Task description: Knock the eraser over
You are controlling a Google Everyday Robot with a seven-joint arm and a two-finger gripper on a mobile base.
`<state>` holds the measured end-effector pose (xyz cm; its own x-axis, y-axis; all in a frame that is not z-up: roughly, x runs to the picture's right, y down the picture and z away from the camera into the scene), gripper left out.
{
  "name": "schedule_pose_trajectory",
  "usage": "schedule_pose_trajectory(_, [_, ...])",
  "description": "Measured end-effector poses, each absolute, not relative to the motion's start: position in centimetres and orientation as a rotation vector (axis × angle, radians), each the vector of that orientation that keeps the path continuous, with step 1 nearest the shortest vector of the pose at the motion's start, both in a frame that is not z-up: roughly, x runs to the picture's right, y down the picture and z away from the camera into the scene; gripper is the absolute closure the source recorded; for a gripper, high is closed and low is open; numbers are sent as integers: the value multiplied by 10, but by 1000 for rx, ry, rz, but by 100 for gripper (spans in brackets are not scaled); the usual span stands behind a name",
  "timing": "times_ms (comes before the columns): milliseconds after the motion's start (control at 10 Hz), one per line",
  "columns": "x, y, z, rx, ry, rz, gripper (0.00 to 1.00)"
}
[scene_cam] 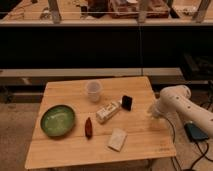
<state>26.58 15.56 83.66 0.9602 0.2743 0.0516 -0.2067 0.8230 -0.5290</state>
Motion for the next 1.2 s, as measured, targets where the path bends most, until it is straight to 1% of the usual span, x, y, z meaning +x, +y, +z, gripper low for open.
schedule_pose_trajectory(200, [263,150,843,-547,-140,263,77])
schedule_pose_trajectory(300, [260,151,847,-545,-147,263,82])
schedule_pose_trajectory(700, [256,147,848,-515,-155,266,82])
schedule_pose_trajectory(1200, [223,133,868,-486,-180,253,82])
